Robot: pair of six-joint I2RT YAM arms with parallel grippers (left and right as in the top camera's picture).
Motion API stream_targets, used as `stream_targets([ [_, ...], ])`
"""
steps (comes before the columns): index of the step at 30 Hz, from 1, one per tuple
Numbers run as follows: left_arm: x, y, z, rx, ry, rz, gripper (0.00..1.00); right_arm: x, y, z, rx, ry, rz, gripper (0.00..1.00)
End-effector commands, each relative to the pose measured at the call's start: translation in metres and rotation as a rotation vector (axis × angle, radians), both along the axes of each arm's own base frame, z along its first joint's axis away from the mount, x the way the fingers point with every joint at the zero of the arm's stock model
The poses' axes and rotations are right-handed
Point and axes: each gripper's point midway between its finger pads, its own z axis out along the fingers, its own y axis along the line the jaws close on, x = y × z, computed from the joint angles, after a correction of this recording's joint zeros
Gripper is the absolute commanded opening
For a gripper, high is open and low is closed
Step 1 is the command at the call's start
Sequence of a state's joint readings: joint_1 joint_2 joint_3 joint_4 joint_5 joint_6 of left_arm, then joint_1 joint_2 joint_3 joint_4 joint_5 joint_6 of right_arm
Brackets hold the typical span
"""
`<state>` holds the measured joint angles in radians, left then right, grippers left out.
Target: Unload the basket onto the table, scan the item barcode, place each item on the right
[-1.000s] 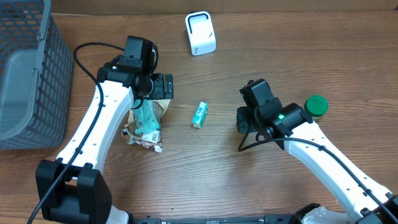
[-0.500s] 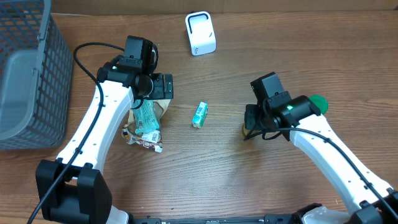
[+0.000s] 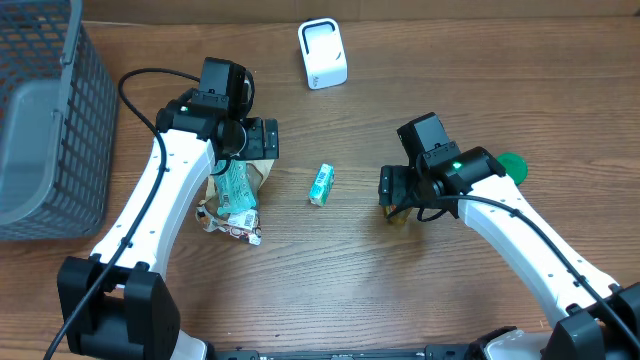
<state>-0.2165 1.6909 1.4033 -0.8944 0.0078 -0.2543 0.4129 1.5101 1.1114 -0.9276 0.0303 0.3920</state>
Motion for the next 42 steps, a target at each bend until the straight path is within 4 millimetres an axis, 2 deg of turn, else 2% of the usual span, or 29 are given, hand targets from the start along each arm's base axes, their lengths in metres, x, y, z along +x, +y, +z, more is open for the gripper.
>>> stream_targets([
  [1,0.004,-0.004,0.006,-0.002,-0.019,-0.022,1.0,0.013,0.005,0.02,0.021,-0.051,-0.001,0.93],
  [3,0.004,-0.004,0.006,-0.002,-0.019,-0.022,1.0,0.016,0.007,0.029,0.026,-0.063,0.0,0.99],
  [9,0.004,-0.004,0.006,-0.002,-0.019,-0.022,1.0,0.021,0.008,0.043,0.025,-0.086,0.003,1.0],
  [23,0.004,-0.004,0.006,-0.002,-0.019,-0.022,1.0,0.014,-0.001,0.039,-0.015,-0.055,-0.006,1.0],
  [28,0.004,-0.004,0.006,-0.002,-0.019,-0.022,1.0,0.012,-0.002,0.036,-0.02,-0.042,-0.005,0.95],
  [35,0.004,-0.004,0.006,-0.002,-0.019,-0.022,1.0,0.022,0.003,0.04,-0.001,-0.087,-0.006,0.96],
  [36,0.004,-0.004,0.006,-0.002,-0.019,-0.022,1.0,0.023,0.004,0.04,0.002,-0.092,-0.006,0.98],
  [42,0.004,-0.004,0.006,-0.002,-0.02,-0.022,1.0,0.023,0.003,0.04,0.0,-0.09,-0.005,1.0],
])
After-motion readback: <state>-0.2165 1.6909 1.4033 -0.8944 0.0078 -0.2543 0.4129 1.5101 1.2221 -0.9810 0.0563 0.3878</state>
